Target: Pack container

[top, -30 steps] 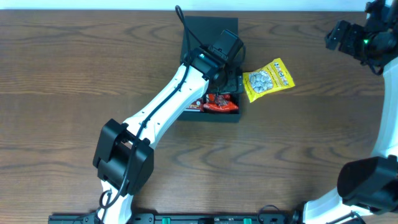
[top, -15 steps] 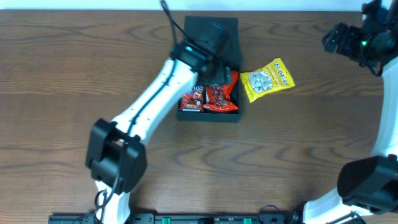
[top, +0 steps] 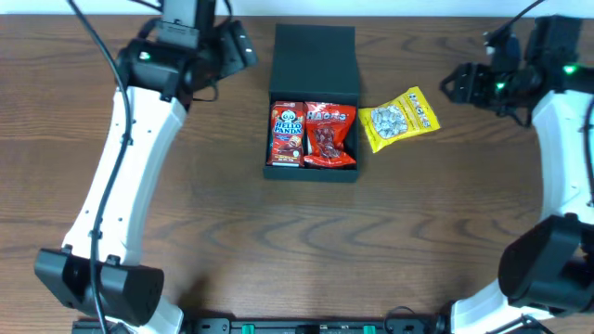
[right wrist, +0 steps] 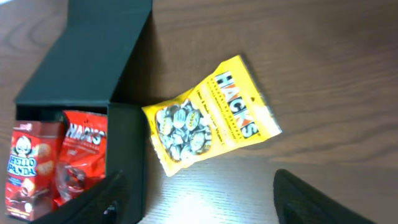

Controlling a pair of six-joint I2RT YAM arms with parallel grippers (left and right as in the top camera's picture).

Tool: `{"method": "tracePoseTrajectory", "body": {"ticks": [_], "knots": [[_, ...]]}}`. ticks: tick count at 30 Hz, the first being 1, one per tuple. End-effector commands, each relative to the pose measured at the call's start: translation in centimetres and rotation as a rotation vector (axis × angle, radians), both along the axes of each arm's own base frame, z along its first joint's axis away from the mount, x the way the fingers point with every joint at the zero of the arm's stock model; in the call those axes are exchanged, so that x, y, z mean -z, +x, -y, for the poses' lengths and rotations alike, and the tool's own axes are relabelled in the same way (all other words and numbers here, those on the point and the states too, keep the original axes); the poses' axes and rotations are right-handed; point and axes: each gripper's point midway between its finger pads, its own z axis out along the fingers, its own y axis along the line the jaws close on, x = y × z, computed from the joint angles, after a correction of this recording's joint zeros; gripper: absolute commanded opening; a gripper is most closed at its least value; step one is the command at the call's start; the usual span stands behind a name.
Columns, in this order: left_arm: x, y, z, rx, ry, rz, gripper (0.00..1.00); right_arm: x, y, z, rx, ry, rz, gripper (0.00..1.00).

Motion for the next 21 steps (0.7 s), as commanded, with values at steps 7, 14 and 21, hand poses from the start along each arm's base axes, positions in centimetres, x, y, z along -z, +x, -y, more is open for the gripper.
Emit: {"method": "tracePoseTrajectory", "body": {"ticks": [7,14,21], "knots": [[0.1,0.3,-1.5,-0.022,0.026,-0.005,0.94,6.4,0.5,-1.4,0.599,0.209,-0.252,0.73],[0.4,0.0,-1.7,0.008,0.062,-0.016,0.94,8.9,2.6,-5.2,0.759,0.306,-0.290,0.71],[0.5,-0.2,-1.9,0.042,0.101,-0.022,0.94,12.5,2.4,-7.8,0.815,0.322,-0.387,0.68]]}}
